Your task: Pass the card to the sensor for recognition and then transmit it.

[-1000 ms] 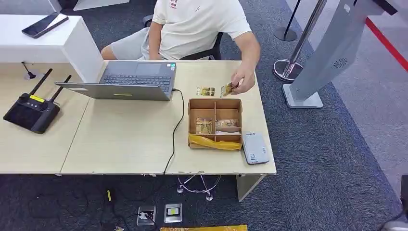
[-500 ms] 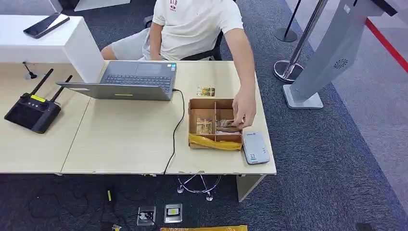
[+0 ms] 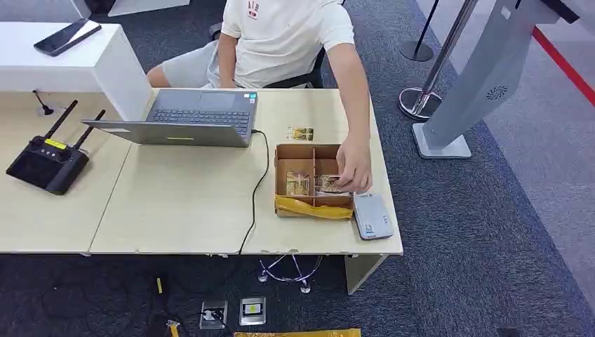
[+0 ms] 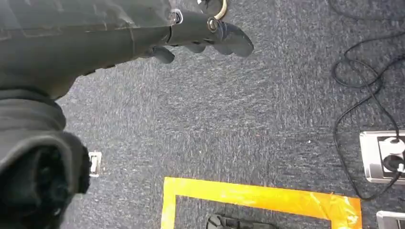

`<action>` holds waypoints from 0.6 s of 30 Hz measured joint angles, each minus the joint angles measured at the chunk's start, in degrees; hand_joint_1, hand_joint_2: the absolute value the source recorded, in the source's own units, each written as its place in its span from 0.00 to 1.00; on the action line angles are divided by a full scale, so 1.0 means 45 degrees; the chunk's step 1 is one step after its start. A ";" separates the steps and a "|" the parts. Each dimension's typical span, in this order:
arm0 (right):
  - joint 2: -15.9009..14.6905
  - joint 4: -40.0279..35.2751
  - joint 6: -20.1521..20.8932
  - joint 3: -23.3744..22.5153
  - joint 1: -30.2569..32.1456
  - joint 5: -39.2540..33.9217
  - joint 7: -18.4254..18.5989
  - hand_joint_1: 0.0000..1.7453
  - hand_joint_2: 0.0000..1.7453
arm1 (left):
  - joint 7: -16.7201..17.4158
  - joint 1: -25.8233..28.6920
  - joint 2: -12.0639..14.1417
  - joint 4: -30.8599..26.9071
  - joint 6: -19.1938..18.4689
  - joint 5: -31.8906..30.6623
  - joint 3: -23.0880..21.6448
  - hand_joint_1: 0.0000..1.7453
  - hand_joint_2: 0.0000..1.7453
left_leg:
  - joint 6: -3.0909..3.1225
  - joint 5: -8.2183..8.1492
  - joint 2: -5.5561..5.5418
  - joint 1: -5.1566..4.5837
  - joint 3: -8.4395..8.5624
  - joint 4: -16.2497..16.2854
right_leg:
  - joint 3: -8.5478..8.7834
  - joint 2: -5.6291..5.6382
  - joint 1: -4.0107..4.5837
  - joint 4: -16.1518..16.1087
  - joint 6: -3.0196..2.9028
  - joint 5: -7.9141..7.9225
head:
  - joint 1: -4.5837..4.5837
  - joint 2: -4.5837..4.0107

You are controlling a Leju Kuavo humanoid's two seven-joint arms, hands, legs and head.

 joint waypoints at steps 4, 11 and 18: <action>0.0073 0.0063 0.0054 -0.0005 0.0103 0.0029 -0.0199 0.00 1.00 | 0.0087 -0.0062 0.0000 0.0000 0.0039 -0.0058 -0.0083 0.00 0.00 | 0.0000 0.0000 0.0000 0.0000 0.0000 0.0000 | 0.0000 0.0002 0.0000 0.0000 0.0000 0.0000 | -0.0005 0.0000; 0.0107 0.0121 0.0073 -0.0005 0.0290 0.0063 -0.0495 0.00 1.00 | 0.0247 -0.0075 0.0000 0.0000 0.0068 -0.0286 -0.0155 0.00 0.00 | 0.0000 0.0000 0.0000 -0.0002 0.0001 0.0000 | 0.0000 0.0002 -0.0002 0.0000 0.0000 0.0000 | 0.0000 0.0000; 0.0107 0.0194 0.0058 -0.0005 0.0425 0.0039 -0.0646 0.00 1.00 | 0.0457 -0.0213 -0.0005 0.0000 0.0087 -0.0427 -0.0413 0.00 0.00 | 0.0000 0.0000 0.0001 -0.0001 0.0002 0.0000 | 0.0002 0.0002 -0.0002 0.0000 0.0000 0.0000 | 0.0000 0.0000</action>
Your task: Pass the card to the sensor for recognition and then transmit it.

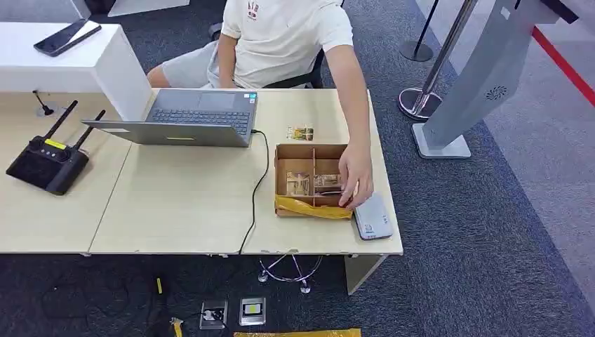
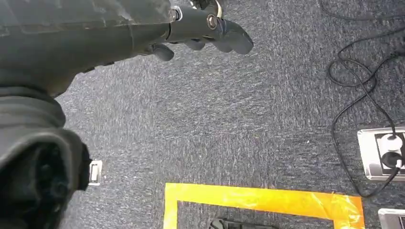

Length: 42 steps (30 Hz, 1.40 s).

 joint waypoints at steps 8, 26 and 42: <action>0.0000 0.0034 0.0019 0.0000 0.0005 0.0000 -0.0039 0.00 1.00 | 0.0116 -0.0092 0.0000 0.0000 0.0015 -0.0097 -0.0169 0.00 0.00 | 0.0000 0.0000 0.0000 0.0000 0.0002 0.0000 | 0.0001 0.0001 0.0000 0.0000 0.0000 0.0000 | 0.0000 0.0000; 0.0034 0.0121 0.0228 0.0019 0.0007 0.0097 -0.0209 0.00 1.00 | 0.0170 -0.0129 -0.0010 0.0000 0.0039 -0.0083 -0.0316 0.00 0.00 | 0.0000 0.0000 0.0000 0.0000 0.0002 0.0000 | 0.0002 0.0001 0.0000 0.0000 0.0000 0.0000 | 0.0000 0.0000; 0.0146 0.0175 0.0374 0.0024 0.0000 0.0165 -0.0238 0.00 1.00 | 0.0132 -0.0045 0.0005 0.0000 0.0408 0.0841 -0.0316 0.00 0.00 | 0.0000 0.0000 0.0000 0.0000 0.0002 -0.0001 | 0.0011 -0.0001 0.0000 0.0000 0.0000 0.0000 | -0.0005 0.0000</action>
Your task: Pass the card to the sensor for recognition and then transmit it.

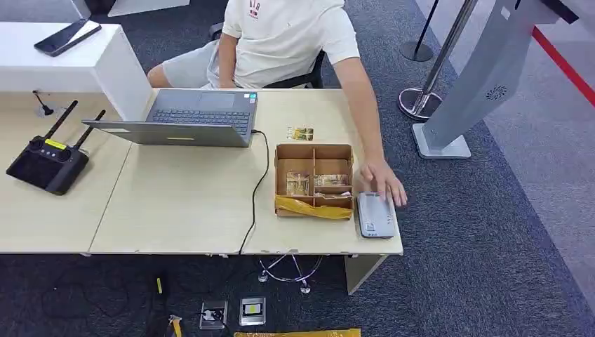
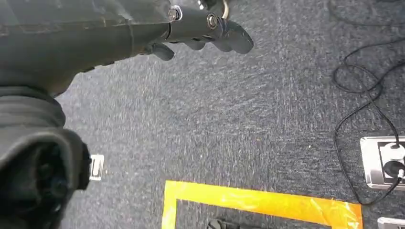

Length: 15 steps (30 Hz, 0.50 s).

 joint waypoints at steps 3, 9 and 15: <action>0.0019 0.0005 0.0015 -0.0010 0.0003 -0.0145 0.0025 0.00 1.00 | -0.0239 0.0131 0.0005 0.0000 0.0010 0.0353 0.0025 0.00 0.00 | 0.0000 0.0000 0.0000 0.0000 0.0001 0.0000 | -0.0003 -0.0001 0.0000 0.0000 0.0000 0.0000 | 0.0005 0.0000; 0.0097 0.0010 -0.0039 -0.0024 0.0012 -0.0320 0.0015 0.00 1.00 | -0.0356 0.0149 0.0141 0.0000 0.0156 0.0373 0.0029 0.00 0.00 | 0.0000 0.0000 0.0000 0.0002 0.0002 -0.0001 | -0.0001 0.0001 0.0002 0.0000 0.0000 0.0000 | 0.0000 0.0000; 0.0331 0.0019 -0.0019 0.0000 -0.0664 0.0204 0.0559 0.00 1.00 | 0.1666 -0.1119 -0.0413 -0.0078 -0.1050 -0.5119 -0.1138 0.00 0.00 | 0.0026 0.0051 -0.0033 -0.0017 -0.0026 0.0003 | -0.0012 -0.0043 -0.0016 -0.0001 0.0019 0.0029 | -0.0005 0.0000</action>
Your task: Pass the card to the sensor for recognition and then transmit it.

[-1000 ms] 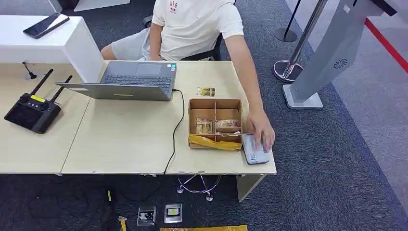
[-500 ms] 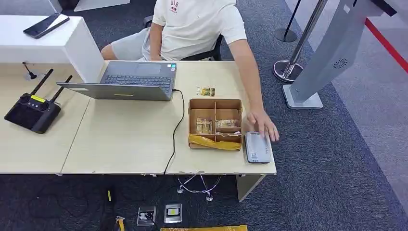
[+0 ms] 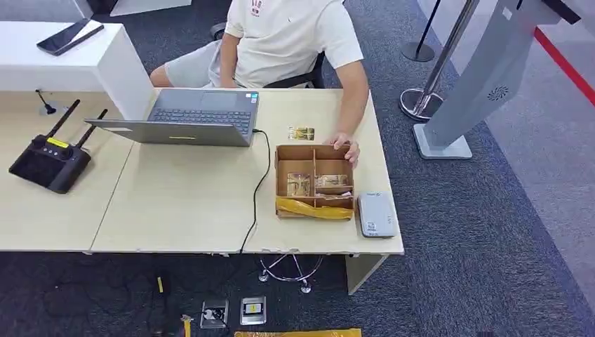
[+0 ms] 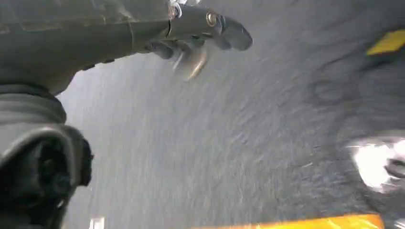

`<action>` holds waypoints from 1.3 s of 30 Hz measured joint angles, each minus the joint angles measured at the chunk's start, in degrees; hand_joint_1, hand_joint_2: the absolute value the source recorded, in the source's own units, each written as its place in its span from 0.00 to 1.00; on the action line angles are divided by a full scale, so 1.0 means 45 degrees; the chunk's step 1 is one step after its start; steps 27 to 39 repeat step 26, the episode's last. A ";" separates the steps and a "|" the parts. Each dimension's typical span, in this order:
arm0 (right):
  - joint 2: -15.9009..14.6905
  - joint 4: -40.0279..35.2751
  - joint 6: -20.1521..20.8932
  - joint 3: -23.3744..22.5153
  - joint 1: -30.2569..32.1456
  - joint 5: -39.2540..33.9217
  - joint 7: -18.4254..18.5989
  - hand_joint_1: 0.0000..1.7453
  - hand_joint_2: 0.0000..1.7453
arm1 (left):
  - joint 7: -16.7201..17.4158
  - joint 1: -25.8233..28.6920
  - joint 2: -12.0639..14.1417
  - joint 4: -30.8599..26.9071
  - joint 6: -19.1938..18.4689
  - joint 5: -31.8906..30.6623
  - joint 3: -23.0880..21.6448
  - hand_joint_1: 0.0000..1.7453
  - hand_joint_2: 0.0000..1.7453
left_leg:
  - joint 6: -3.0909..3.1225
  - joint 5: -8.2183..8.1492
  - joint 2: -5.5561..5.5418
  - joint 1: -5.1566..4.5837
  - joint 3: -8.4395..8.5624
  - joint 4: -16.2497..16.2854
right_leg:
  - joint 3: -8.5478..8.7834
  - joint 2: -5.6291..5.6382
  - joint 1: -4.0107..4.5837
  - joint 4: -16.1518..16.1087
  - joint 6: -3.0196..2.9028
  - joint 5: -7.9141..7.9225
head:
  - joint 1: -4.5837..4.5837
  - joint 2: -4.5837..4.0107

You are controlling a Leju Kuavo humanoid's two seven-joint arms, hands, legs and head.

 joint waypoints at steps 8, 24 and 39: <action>0.0340 0.0005 -0.0078 -0.0015 -0.0127 -0.0700 -0.0156 0.00 1.00 | -0.0443 -0.0704 -0.0117 -0.0107 -0.0460 -0.1191 -0.1441 0.00 0.00 | -0.0023 -0.0033 0.0079 0.0006 0.0043 -0.0001 | 0.0010 0.0084 0.0002 0.0006 -0.0005 -0.0001 | 0.0005 0.0000; 0.0398 0.0005 0.0282 -0.0510 0.0499 -0.1384 -0.0510 0.00 1.00 | -0.4106 0.1243 0.4149 0.0680 -0.0383 -0.0735 -0.1728 0.00 0.00 | -0.0110 -0.0089 0.0065 0.0064 0.0063 -0.0018 | 0.0019 0.0072 0.0066 0.0032 -0.0107 -0.0089 | 0.0015 0.0000; 0.0408 0.0005 0.0321 -0.0549 0.0440 -0.1341 -0.0467 0.00 1.00 | -0.4111 0.1246 0.4358 0.0719 -0.0388 -0.0754 -0.1728 0.00 0.00 | -0.0109 -0.0088 0.0064 0.0062 0.0064 -0.0018 | 0.0027 0.0070 0.0063 0.0032 -0.0107 -0.0088 | 0.0015 0.0000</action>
